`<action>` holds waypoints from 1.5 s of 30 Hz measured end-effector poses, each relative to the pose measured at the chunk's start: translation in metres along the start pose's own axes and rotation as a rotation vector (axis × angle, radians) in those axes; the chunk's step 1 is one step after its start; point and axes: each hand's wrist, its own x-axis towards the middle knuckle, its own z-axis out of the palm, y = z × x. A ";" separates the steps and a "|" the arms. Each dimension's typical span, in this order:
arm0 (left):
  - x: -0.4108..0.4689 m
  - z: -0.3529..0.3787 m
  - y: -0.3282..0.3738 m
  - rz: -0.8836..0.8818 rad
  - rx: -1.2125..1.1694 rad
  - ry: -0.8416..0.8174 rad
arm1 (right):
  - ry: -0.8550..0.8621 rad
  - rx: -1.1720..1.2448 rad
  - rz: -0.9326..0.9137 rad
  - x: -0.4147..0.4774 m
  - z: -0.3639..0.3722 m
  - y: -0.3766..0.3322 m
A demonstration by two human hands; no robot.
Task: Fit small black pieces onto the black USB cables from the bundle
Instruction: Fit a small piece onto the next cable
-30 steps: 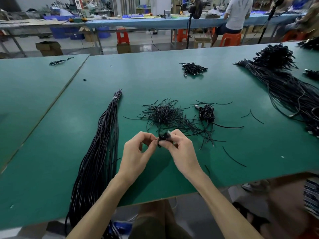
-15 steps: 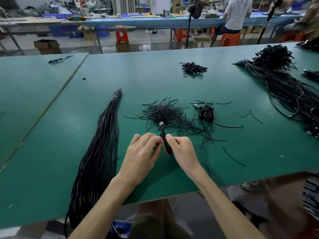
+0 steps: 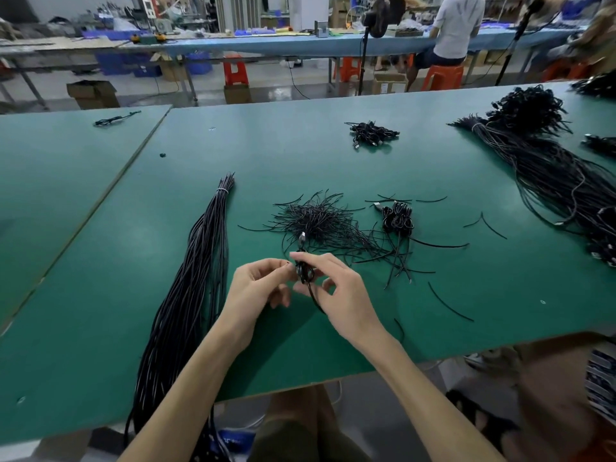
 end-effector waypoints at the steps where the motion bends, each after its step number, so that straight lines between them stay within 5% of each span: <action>1: 0.000 0.000 -0.001 0.026 0.039 0.013 | 0.012 0.017 0.019 0.000 0.000 -0.001; 8: -0.009 0.009 -0.004 0.378 0.549 0.107 | 0.122 -0.045 0.099 0.001 -0.001 0.001; 18: -0.012 0.016 -0.009 0.870 0.894 0.073 | 0.071 0.199 0.307 0.005 -0.008 -0.008; 21: -0.011 0.019 -0.008 0.778 0.835 0.081 | 0.081 0.226 0.317 0.004 -0.006 -0.005; 27: 0.001 0.011 -0.001 0.153 0.114 0.081 | 0.176 0.152 0.200 0.002 -0.009 -0.002; 30: 0.000 0.009 -0.001 0.000 -0.009 -0.001 | 0.101 0.020 0.069 0.001 -0.008 -0.003; 36: -0.004 0.012 0.001 0.141 0.116 0.014 | 0.146 -0.103 0.017 0.000 -0.007 -0.004; 45: -0.011 0.014 -0.005 0.735 0.851 0.142 | 0.036 0.031 0.222 0.001 -0.011 -0.001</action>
